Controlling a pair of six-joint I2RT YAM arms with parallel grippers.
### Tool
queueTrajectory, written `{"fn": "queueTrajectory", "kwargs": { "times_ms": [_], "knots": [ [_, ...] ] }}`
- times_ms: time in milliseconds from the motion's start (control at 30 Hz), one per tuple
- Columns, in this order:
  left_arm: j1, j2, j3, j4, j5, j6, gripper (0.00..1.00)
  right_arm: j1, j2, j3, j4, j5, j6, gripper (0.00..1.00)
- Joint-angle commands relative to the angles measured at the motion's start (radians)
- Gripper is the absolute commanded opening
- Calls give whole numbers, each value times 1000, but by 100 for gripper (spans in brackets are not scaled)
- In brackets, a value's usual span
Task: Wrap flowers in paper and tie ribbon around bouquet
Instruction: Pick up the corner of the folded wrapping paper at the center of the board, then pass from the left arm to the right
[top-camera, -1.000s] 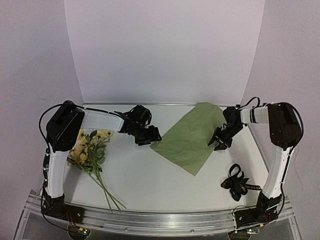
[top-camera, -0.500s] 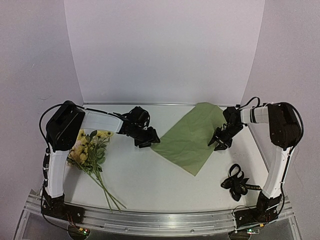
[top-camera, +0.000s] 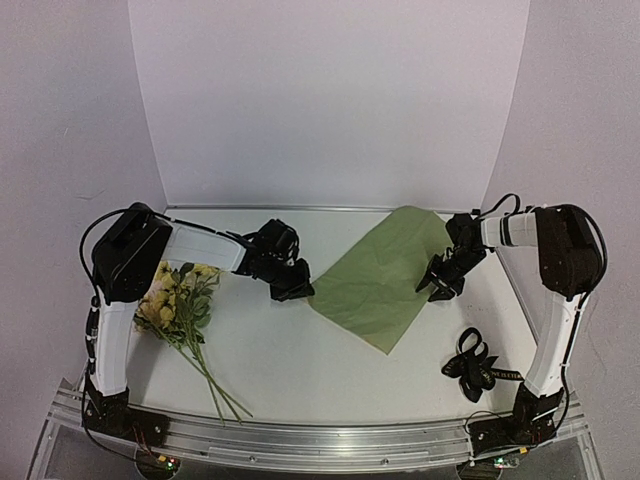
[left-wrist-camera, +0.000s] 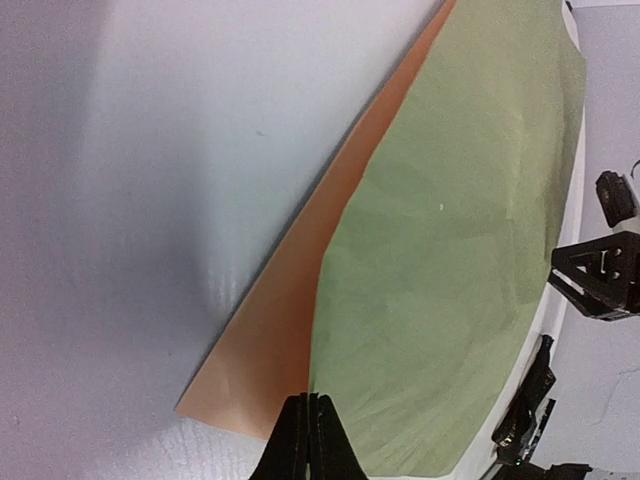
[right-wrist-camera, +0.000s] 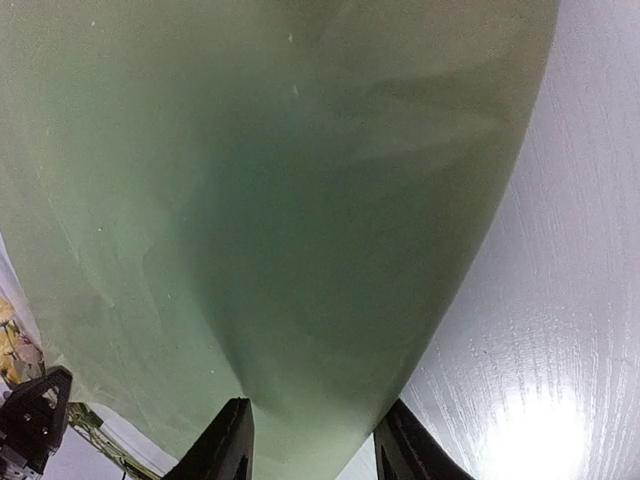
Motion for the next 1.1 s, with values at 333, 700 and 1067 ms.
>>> {"fn": "queueTrajectory", "kwargs": {
  "times_ms": [333, 700, 1067],
  "knots": [
    [-42, -702, -479, 111, -479, 80, 0, 264, 84, 115, -78, 39, 90, 54],
    [-210, -873, -457, 236, -196, 466, 0, 348, 220, 330, -91, 48, 211, 51],
    [-336, -490, -195, 247, 99, 566, 0, 243, -20, 76, -95, 125, 249, 50]
  ]
}}
